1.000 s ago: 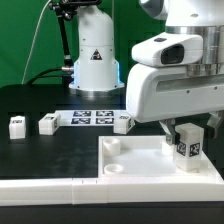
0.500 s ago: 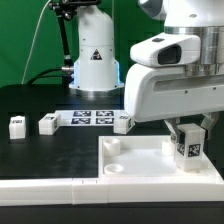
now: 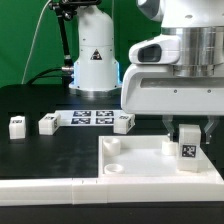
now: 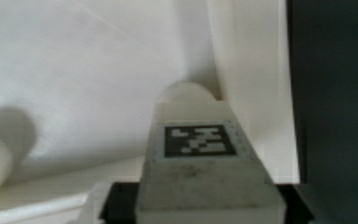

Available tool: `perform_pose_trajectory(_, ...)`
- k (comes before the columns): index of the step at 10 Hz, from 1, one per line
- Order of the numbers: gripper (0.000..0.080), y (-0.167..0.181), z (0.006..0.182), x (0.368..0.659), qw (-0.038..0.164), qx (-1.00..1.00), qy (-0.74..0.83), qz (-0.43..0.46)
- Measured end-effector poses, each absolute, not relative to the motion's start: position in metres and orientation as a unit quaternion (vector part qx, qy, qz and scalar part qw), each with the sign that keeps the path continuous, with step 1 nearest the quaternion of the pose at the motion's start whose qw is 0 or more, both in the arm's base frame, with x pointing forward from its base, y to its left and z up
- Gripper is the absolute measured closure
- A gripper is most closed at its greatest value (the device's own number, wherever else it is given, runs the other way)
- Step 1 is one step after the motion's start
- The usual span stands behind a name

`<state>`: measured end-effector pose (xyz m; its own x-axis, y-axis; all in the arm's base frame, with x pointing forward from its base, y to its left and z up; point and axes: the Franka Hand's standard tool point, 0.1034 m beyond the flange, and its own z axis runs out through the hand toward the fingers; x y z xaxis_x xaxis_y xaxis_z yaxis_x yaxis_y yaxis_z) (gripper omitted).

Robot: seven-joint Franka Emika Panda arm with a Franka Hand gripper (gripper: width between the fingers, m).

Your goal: Assemble one leg

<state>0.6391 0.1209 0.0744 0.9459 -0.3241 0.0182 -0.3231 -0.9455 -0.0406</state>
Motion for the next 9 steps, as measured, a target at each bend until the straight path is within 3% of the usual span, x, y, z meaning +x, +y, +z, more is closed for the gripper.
perform_pose_trajectory(5,0.0509,0.1206,0.0731,0.6367,0.029,-0.87,0.493,-0.005)
perform_pose_trajectory(9,0.0508,0.1203,0.0724,0.6368,0.032,-0.84,0.541,-0.001)
